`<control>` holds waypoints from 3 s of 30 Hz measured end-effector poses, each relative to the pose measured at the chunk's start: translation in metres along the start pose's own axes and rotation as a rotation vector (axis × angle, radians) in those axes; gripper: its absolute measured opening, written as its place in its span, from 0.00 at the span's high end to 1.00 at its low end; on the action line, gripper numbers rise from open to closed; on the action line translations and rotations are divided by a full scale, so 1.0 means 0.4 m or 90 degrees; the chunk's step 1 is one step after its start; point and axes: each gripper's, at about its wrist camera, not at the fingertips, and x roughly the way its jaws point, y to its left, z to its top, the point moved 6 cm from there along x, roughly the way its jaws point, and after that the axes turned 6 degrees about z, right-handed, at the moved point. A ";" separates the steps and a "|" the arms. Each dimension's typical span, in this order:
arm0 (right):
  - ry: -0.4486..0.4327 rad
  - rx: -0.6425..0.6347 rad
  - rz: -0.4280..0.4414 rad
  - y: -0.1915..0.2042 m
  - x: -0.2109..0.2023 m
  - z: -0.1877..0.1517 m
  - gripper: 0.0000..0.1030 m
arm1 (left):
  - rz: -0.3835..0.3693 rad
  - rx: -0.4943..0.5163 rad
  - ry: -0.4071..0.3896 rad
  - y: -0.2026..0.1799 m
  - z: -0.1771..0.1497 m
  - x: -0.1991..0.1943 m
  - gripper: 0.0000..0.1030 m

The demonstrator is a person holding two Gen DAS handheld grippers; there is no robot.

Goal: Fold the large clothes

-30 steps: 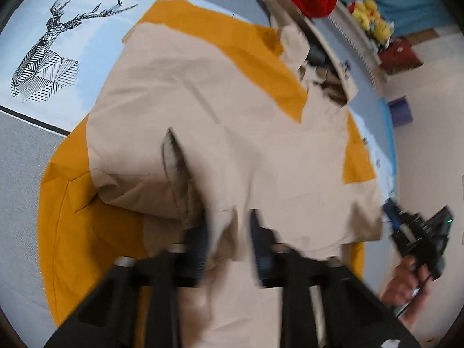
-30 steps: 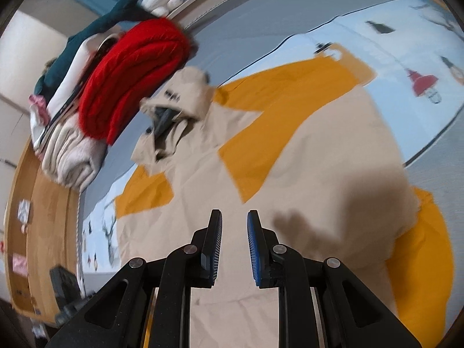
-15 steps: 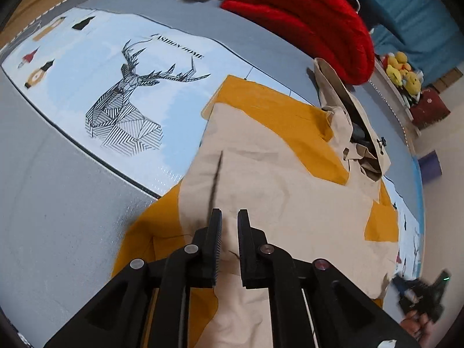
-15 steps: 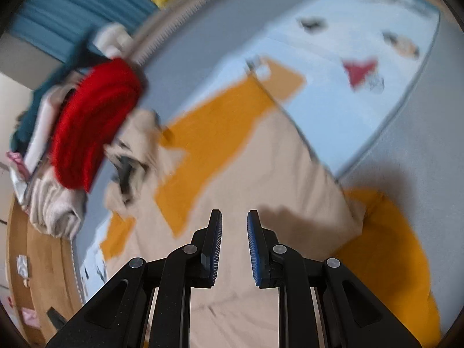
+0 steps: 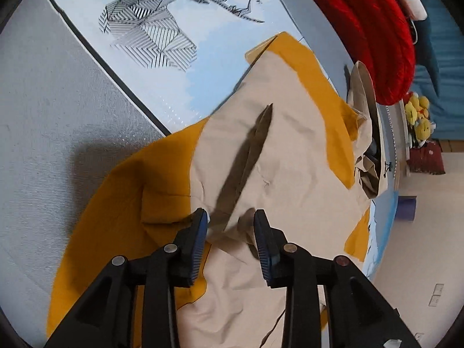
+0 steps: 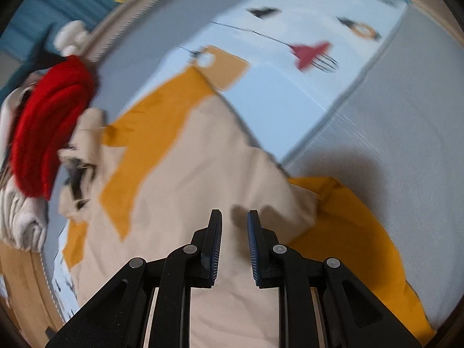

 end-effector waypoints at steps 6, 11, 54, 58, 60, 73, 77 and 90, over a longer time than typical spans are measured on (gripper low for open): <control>0.042 -0.046 0.042 0.062 0.052 -0.012 0.81 | 0.031 0.046 -0.037 -0.031 0.011 -0.019 1.00; 0.104 0.020 -0.057 -0.046 0.117 -0.021 0.81 | 0.110 0.093 -0.074 -0.040 0.026 -0.045 1.00; 0.132 -0.153 -0.048 0.102 0.167 -0.031 0.75 | 0.179 0.298 -0.053 -0.145 0.002 0.044 0.72; 0.067 -0.221 -0.048 0.157 0.084 -0.019 0.75 | 0.144 0.346 -0.124 -0.196 -0.019 -0.019 0.71; 0.024 -0.269 -0.047 0.191 0.027 -0.023 0.75 | 0.137 0.373 -0.155 -0.215 -0.032 -0.046 0.66; -0.059 -0.371 -0.063 0.215 -0.142 -0.095 0.75 | 0.115 0.440 -0.295 -0.294 -0.112 -0.129 0.45; -0.073 -0.371 -0.064 0.205 -0.165 -0.091 0.75 | 0.116 0.457 -0.326 -0.314 -0.126 -0.129 0.42; -0.098 -0.379 -0.092 0.183 -0.206 -0.019 0.29 | 0.127 0.483 -0.392 -0.360 -0.110 -0.128 0.43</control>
